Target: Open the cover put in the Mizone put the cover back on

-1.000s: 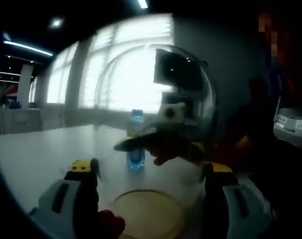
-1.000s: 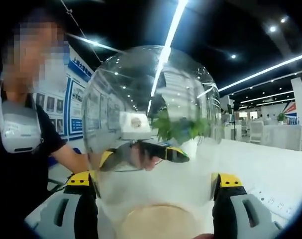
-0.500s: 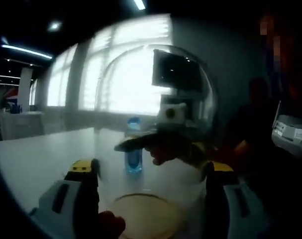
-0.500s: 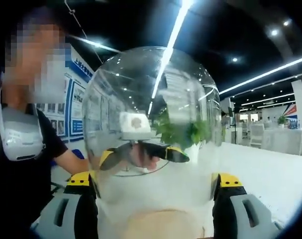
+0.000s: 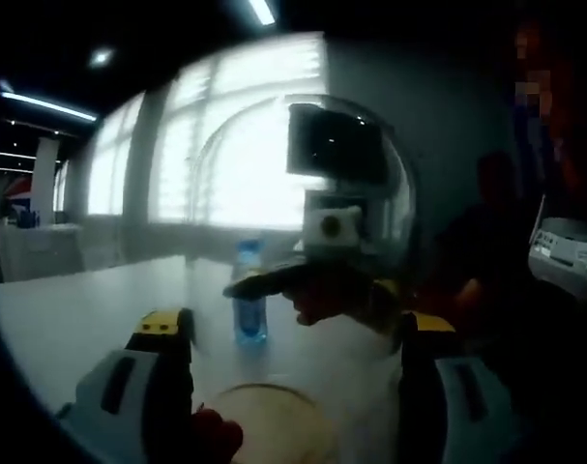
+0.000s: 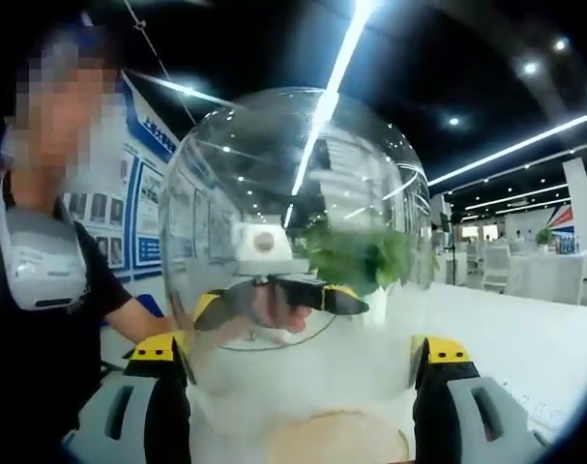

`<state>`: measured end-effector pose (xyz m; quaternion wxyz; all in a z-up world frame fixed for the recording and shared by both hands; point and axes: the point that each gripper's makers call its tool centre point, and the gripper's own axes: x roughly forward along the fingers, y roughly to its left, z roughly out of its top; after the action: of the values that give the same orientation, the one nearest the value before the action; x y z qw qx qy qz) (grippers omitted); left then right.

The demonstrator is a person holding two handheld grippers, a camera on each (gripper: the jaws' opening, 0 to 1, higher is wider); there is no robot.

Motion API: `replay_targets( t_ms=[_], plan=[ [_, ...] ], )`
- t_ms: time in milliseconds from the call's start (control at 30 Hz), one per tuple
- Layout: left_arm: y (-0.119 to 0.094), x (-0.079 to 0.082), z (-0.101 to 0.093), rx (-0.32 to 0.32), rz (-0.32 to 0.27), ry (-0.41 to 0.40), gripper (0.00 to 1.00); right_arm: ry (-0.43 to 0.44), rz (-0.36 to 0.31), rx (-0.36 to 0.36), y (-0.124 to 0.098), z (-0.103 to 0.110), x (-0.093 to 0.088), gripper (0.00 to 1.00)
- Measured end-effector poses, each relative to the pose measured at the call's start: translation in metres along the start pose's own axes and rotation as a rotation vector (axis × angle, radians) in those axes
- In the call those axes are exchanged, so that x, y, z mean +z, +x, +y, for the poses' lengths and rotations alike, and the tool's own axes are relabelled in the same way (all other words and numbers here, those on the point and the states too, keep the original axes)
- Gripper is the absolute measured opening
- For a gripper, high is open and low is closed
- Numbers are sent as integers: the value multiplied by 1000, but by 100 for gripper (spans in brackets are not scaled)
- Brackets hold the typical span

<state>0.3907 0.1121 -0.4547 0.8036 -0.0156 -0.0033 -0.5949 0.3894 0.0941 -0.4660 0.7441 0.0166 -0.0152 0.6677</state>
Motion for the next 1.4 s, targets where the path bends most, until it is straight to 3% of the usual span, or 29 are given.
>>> replay_targets(
  t_ms=[100, 500, 800, 1400],
  plan=[
    [-2, 2, -4, 10, -23, -14, 73, 17, -15, 4, 0, 6, 3, 90],
    [-15, -11, -37, 27, 29, -22, 73, 29, 41, 28, 0, 41, -12, 90],
    [-24, -19, -66, 52, 14, -43, 73, 34, 56, 48, -2, 69, -15, 90],
    [-36, -30, -116, 97, 16, -45, 75, 20, 43, 67, -10, 121, -23, 90]
  ],
)
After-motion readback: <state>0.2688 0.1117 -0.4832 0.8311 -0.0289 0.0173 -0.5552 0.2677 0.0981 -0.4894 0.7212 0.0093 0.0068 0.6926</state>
